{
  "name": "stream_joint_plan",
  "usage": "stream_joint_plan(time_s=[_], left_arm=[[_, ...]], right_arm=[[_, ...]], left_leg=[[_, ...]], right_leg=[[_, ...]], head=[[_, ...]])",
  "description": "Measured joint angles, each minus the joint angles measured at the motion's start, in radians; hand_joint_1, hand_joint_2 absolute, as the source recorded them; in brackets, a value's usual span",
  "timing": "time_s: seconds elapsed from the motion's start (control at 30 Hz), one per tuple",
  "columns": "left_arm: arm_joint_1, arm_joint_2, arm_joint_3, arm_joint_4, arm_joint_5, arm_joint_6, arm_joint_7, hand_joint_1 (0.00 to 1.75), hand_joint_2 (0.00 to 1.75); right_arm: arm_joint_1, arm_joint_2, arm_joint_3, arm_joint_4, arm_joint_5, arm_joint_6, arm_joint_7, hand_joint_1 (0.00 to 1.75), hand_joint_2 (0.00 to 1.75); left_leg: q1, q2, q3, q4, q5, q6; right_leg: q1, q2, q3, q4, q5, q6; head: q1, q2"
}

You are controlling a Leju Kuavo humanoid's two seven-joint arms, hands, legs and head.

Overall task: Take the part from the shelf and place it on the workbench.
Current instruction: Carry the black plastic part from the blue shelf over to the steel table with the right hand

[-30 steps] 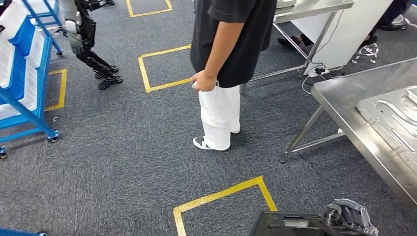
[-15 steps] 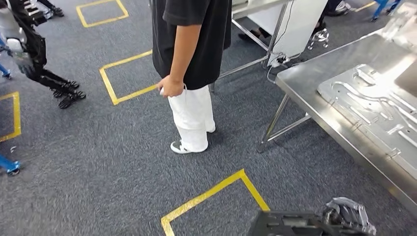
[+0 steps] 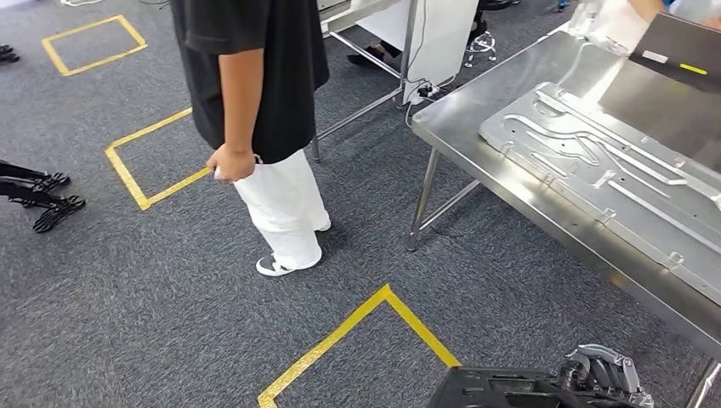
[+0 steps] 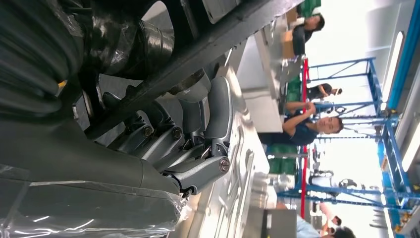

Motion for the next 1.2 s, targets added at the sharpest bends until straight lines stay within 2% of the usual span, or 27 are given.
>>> stream_joint_plan(time_s=[0.03,0.1,0.13,0.17,0.2,0.23,0.27,0.33,0.4,0.47,0.5,0.57,0.6,0.63,0.67,0.7,0.73,0.77,0.83,0.9,0.97,1.0,1.03,1.07,1.13,1.17,1.2], left_arm=[[-0.001,0.001,0.000,0.000,0.002,-0.002,-0.001,0.00,0.00],[0.001,0.002,0.001,0.000,0.005,-0.005,0.000,0.00,0.00],[0.003,0.002,0.001,0.000,0.005,-0.006,0.002,0.00,0.00],[0.006,0.003,0.003,0.000,0.006,-0.007,0.003,0.00,0.00],[0.007,0.003,0.005,0.000,0.007,-0.009,0.005,0.00,0.00],[0.008,0.004,0.007,0.000,0.007,-0.011,0.005,0.00,0.00],[0.009,0.005,0.010,0.000,0.009,-0.014,0.005,0.00,0.00],[0.009,0.008,0.015,0.000,0.012,-0.019,0.003,0.00,0.00],[0.009,0.011,0.017,0.000,0.014,-0.021,0.001,0.00,0.00],[0.007,0.010,0.018,0.000,0.015,-0.022,-0.001,0.00,0.00],[0.005,0.010,0.019,0.000,0.015,-0.022,-0.001,0.00,0.00],[0.004,0.009,0.019,0.000,0.014,-0.023,-0.001,0.00,0.00],[0.005,0.010,0.019,0.000,0.014,-0.023,-0.001,0.00,0.00],[0.007,0.010,0.019,0.000,0.014,-0.023,-0.001,0.00,0.00],[0.008,0.010,0.019,0.000,0.014,-0.024,-0.001,0.00,0.00],[0.009,0.010,0.019,0.000,0.014,-0.024,-0.001,0.00,0.00],[0.008,0.010,0.019,0.000,0.014,-0.025,-0.001,0.00,0.00],[0.007,0.010,0.019,0.000,0.014,-0.026,-0.001,0.00,0.00],[0.005,0.010,0.019,0.000,0.013,-0.029,-0.001,0.00,0.00],[0.003,0.010,0.019,0.000,0.012,-0.031,-0.002,0.00,0.00],[-0.002,0.009,0.019,0.000,0.008,-0.031,-0.004,0.00,0.00],[-0.004,0.009,0.019,0.000,0.007,-0.031,-0.005,0.00,0.00],[-0.006,0.009,0.019,0.000,0.005,-0.030,-0.006,0.00,0.00],[-0.007,0.008,0.019,0.000,0.004,-0.030,-0.006,0.00,0.00],[-0.004,0.007,0.019,0.000,0.004,-0.029,-0.006,0.00,0.00],[-0.002,0.006,0.019,0.000,0.003,-0.029,-0.005,0.00,0.00],[0.000,0.005,0.019,0.000,0.003,-0.029,-0.004,0.00,0.00]], right_arm=[[0.000,0.000,0.002,0.000,0.004,-0.002,0.000,1.75,1.75],[-0.002,0.001,0.010,0.002,0.013,-0.010,0.000,1.75,1.75],[-0.003,0.001,0.014,0.003,0.017,-0.013,0.000,1.75,1.75],[-0.004,0.001,0.017,0.004,0.020,-0.017,0.000,1.75,1.75],[-0.004,0.001,0.020,0.006,0.022,-0.020,0.000,1.75,1.75],[-0.004,0.001,0.023,0.009,0.025,-0.022,0.000,1.75,1.75],[-0.005,0.001,0.026,0.011,0.029,-0.023,0.000,1.75,1.75],[-0.010,0.001,0.034,0.016,0.037,-0.026,0.000,1.75,1.75],[-0.016,0.001,0.039,0.023,0.046,-0.029,0.001,1.75,1.75],[-0.018,0.001,0.041,0.029,0.053,-0.030,0.001,1.75,1.75],[-0.018,0.001,0.041,0.032,0.055,-0.031,0.001,1.75,1.75],[-0.023,0.000,0.042,0.038,0.059,-0.030,0.000,1.75,1.75],[-0.027,0.000,0.042,0.041,0.060,-0.030,0.000,1.75,1.75],[-0.032,0.000,0.043,0.045,0.061,-0.030,0.000,1.75,1.75],[-0.035,0.000,0.043,0.050,0.062,-0.030,0.000,1.75,1.75],[-0.036,0.000,0.043,0.054,0.063,-0.030,0.000,1.75,1.75],[-0.037,0.000,0.043,0.058,0.063,-0.030,0.000,1.75,1.75],[-0.037,0.000,0.043,0.060,0.064,-0.031,0.000,1.75,1.75],[-0.039,0.000,0.043,0.064,0.066,-0.031,0.000,1.75,1.75],[-0.044,0.000,0.044,0.066,0.067,-0.031,0.002,1.75,1.75],[-0.044,0.000,0.045,0.066,0.065,-0.031,0.009,1.75,1.75],[-0.042,0.000,0.045,0.065,0.064,-0.030,0.014,1.75,1.75],[-0.041,0.001,0.045,0.063,0.063,-0.029,0.019,1.75,1.75],[-0.041,0.001,0.046,0.061,0.063,-0.027,0.022,1.75,1.75],[-0.042,0.001,0.048,0.058,0.064,-0.023,0.027,1.75,1.75],[-0.043,0.001,0.049,0.058,0.064,-0.020,0.030,1.75,1.75],[-0.043,0.001,0.049,0.058,0.065,-0.018,0.033,1.75,1.75]], left_leg=[[0.002,-0.024,-0.007,0.025,-0.018,-0.004],[0.004,-0.085,-0.056,0.134,-0.077,-0.007],[0.003,-0.100,-0.092,0.201,-0.105,-0.008],[0.003,-0.107,-0.122,0.252,-0.117,-0.009],[0.003,-0.109,-0.140,0.273,-0.109,-0.008],[0.003,-0.112,-0.141,0.255,-0.080,-0.007],[0.002,-0.120,-0.125,0.203,-0.036,-0.004],[0.004,-0.172,-0.081,0.077,0.030,0.003],[0.003,-0.210,-0.062,0.023,0.042,0.010],[0.003,-0.192,-0.058,0.014,0.044,0.019],[0.005,-0.179,-0.055,0.008,0.047,0.025],[0.009,-0.149,-0.048,-0.006,0.052,0.038],[0.007,-0.133,-0.045,-0.008,0.052,0.043],[0.005,-0.116,-0.044,-0.009,0.050,0.047],[0.003,-0.098,-0.042,-0.009,0.048,0.048],[0.002,-0.082,-0.041,-0.008,0.045,0.048],[0.002,-0.068,-0.037,-0.008,0.042,0.046],[0.002,-0.055,-0.033,-0.008,0.038,0.044],[0.000,-0.032,-0.021,-0.008,0.029,0.036],[-0.003,-0.014,-0.012,-0.008,0.021,0.024],[-0.003,0.005,-0.001,-0.013,0.016,0.012],[-0.001,0.006,0.005,-0.012,0.012,0.006],[0.000,-0.007,0.006,-0.003,0.002,0.001],[0.001,-0.032,-0.006,0.027,-0.019,-0.002],[0.002,-0.089,-0.064,0.147,-0.081,-0.006],[0.003,-0.104,-0.101,0.216,-0.108,-0.007],[0.003,-0.108,-0.128,0.259,-0.114,-0.008]], right_leg=[[-0.004,0.011,0.005,-0.007,0.003,-0.007],[-0.006,0.033,0.010,-0.013,0.006,-0.016],[-0.005,0.046,0.010,-0.012,0.006,-0.019],[-0.004,0.060,0.010,-0.010,0.004,-0.021],[-0.003,0.076,0.010,-0.008,0.002,-0.021],[-0.002,0.092,0.012,-0.005,0.000,-0.021],[-0.002,0.107,0.014,-0.002,-0.002,-0.019],[-0.003,0.135,0.013,0.007,-0.008,-0.012],[-0.006,0.159,0.004,0.011,-0.009,0.000],[-0.008,0.183,-0.002,0.008,-0.004,0.013],[-0.007,0.176,-0.005,0.012,-0.006,0.018],[-0.003,0.123,-0.030,0.063,-0.038,0.026],[-0.004,0.085,-0.057,0.118,-0.067,0.030],[-0.007,0.061,-0.092,0.184,-0.098,0.034],[-0.010,0.048,-0.123,0.243,-0.118,0.038],[-0.013,0.043,-0.140,0.272,-0.120,0.041],[-0.016,0.039,-0.138,0.264,-0.103,0.043],[-0.018,0.032,-0.114,0.218,-0.070,0.044],[-0.013,-0.009,-0.041,0.081,-0.009,0.035],[-0.004,-0.038,-0.004,0.009,0.006,0.022],[0.002,-0.021,-0.005,0.003,0.003,0.010],[0.000,-0.009,-0.002,-0.003,0.005,0.004],[-0.003,0.002,0.003,-0.010,0.009,-0.002],[-0.007,0.013,0.007,-0.017,0.013,-0.009],[-0.009,0.035,0.011,-0.022,0.015,-0.017],[-0.008,0.049,0.011,-0.021,0.014,-0.020],[-0.007,0.064,0.011,-0.020,0.013,-0.021]], head=[[-0.001,0.000],[-0.002,0.000],[-0.003,0.000],[-0.003,0.000],[-0.003,0.000],[-0.003,0.000],[-0.003,0.000],[-0.003,0.000],[-0.003,0.000],[-0.003,0.000],[-0.002,0.000],[0.001,0.000],[0.003,0.000],[0.004,0.000],[0.004,0.000],[0.004,0.000],[0.004,0.000],[0.004,0.000],[0.004,0.000],[0.004,0.000],[0.003,0.000],[0.003,0.000],[0.002,0.000],[0.002,0.000],[0.000,0.000],[0.000,0.000],[0.000,0.000]])
